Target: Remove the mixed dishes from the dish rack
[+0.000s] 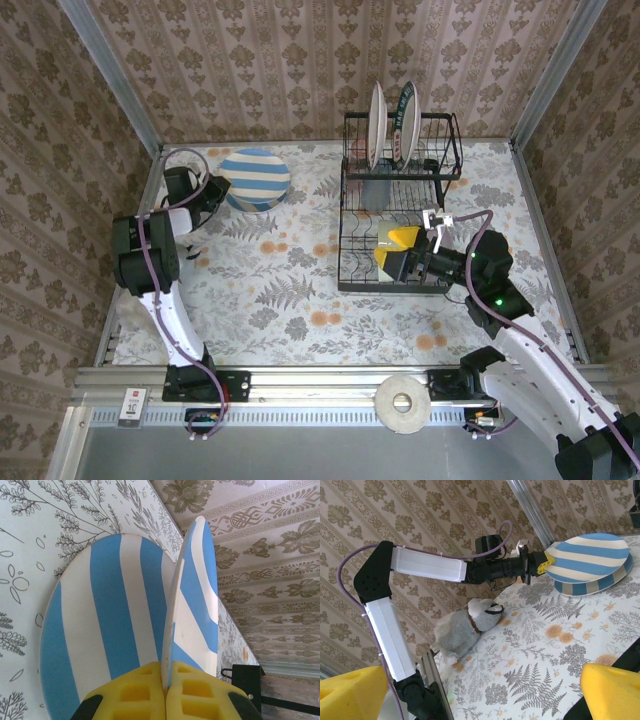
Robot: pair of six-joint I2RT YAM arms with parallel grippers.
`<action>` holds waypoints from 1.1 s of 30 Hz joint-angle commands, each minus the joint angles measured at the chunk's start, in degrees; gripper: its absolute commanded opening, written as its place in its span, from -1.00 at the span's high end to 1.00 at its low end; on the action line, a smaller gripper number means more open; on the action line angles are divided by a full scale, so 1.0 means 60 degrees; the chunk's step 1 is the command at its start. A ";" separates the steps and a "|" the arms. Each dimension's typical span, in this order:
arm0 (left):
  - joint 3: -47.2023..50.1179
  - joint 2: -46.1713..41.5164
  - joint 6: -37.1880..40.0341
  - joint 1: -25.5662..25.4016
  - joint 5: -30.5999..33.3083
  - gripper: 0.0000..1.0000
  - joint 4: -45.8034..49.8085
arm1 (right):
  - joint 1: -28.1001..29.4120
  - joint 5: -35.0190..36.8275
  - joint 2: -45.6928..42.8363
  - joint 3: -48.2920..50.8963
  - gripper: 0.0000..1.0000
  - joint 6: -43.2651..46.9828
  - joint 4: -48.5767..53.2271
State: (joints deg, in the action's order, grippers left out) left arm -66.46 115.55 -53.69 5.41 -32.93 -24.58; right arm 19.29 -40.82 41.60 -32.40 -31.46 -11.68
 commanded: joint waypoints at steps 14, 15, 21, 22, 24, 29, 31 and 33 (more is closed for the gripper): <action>-0.0829 0.0780 0.0525 0.0082 -0.0041 1.00 0.0551 | 0.0185 0.0312 -0.0035 -0.0105 -1.00 0.0320 0.0187; -0.0840 0.0792 0.0539 0.0082 -0.0035 0.98 0.0566 | 0.0195 0.0314 -0.0027 -0.0107 -1.00 0.0316 0.0171; -0.0804 0.0782 0.0555 0.0081 0.0023 0.70 0.0608 | 0.0232 0.0312 -0.0005 -0.0136 -1.00 0.0355 0.0218; -0.0804 0.0770 0.0558 0.0082 0.0034 0.67 0.0623 | 0.0232 0.0306 -0.0013 -0.0130 -1.00 0.0377 0.0217; -0.0844 0.0769 0.0591 0.0080 0.0038 0.61 0.0671 | 0.0242 0.0305 -0.0013 -0.0137 -1.00 0.0372 0.0215; -0.0890 0.0738 0.0731 0.0080 0.0112 0.44 0.0940 | 0.0257 0.0328 -0.0009 -0.0136 -1.00 0.0395 0.0248; -0.0890 0.0708 0.0817 0.0080 0.0156 0.34 0.1039 | 0.0257 0.0343 -0.0005 -0.0144 -1.00 0.0410 0.0261; -0.0901 0.0679 0.0903 0.0082 0.0159 0.25 0.1123 | 0.0257 0.0347 -0.0006 -0.0139 -1.00 0.0409 0.0256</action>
State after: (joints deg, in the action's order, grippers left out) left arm -70.17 119.66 -50.17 5.41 -32.25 -18.70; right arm 20.49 -39.33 41.63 -32.40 -30.13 -10.90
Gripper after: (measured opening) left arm 0.359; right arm 0.999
